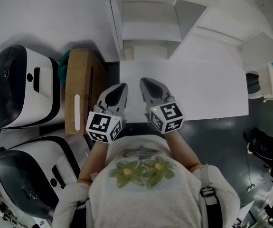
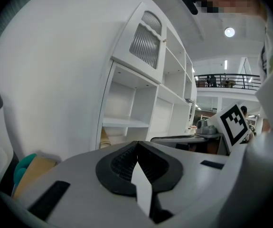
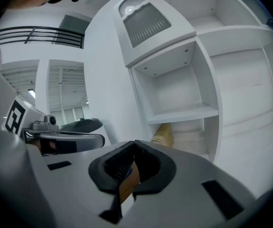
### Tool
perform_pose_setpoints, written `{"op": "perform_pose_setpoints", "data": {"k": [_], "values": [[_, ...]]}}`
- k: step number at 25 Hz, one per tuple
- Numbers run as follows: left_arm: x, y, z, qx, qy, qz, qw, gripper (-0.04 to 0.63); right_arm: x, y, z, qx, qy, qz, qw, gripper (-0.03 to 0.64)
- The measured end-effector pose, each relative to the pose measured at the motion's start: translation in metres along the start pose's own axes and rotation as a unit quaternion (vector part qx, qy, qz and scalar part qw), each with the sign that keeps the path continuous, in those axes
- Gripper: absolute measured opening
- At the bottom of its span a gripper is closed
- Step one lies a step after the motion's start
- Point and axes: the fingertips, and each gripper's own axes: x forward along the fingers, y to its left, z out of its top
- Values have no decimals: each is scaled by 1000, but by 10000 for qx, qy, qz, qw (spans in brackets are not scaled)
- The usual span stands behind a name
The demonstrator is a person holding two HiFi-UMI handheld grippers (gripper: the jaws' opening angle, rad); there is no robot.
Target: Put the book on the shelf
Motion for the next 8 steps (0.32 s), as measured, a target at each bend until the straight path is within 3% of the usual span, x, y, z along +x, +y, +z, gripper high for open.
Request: {"op": "perform_pose_setpoints", "data": {"k": [8], "values": [[-33,-14,-10,-141,56,-43,9999,28,-27,24,-6,30,36,-101,9999,32]]}}
